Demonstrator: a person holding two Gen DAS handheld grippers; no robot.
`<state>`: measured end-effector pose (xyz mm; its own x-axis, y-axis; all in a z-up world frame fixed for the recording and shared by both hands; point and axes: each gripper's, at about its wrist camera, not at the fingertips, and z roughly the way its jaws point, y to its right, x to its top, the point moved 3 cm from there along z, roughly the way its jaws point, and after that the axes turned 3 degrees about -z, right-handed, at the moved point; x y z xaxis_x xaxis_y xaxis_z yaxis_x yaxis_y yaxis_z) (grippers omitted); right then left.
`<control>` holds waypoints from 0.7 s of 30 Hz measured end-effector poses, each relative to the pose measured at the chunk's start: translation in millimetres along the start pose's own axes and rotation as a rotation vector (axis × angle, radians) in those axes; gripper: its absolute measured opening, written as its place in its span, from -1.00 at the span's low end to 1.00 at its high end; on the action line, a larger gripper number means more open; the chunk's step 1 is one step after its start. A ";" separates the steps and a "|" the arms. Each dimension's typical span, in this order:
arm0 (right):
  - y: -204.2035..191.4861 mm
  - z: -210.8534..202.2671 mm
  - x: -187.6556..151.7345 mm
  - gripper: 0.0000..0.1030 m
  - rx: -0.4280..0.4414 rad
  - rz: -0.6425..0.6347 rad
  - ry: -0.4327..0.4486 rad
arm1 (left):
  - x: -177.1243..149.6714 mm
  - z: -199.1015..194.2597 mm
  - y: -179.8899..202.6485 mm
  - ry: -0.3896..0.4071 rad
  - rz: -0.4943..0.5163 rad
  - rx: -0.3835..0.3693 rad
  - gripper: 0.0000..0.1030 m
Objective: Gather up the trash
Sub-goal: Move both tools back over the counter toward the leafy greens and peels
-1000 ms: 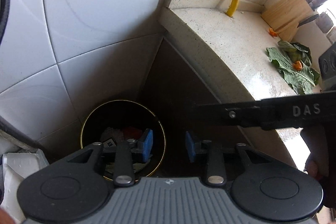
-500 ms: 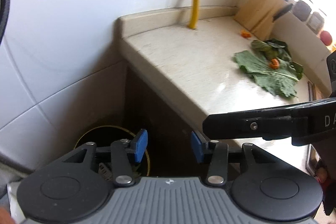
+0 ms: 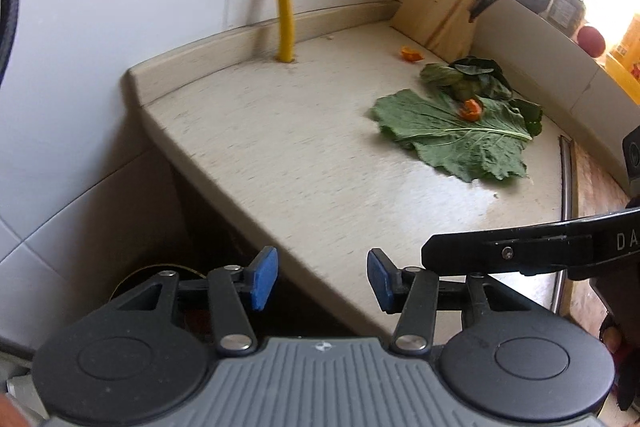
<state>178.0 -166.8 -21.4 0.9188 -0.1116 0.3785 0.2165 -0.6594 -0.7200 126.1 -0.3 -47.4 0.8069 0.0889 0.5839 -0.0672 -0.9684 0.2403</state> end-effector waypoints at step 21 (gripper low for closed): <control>94.6 -100.3 29.3 0.84 -0.288 0.074 0.219 | 68.3 46.7 107.8 0.020 0.242 -0.138 0.04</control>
<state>192.3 -307.0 -20.2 0.8291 -0.3031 0.4698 0.0214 -0.8225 -0.5683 201.4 -109.5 -17.9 0.7457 -0.1353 0.6524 -0.3369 -0.9213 0.1941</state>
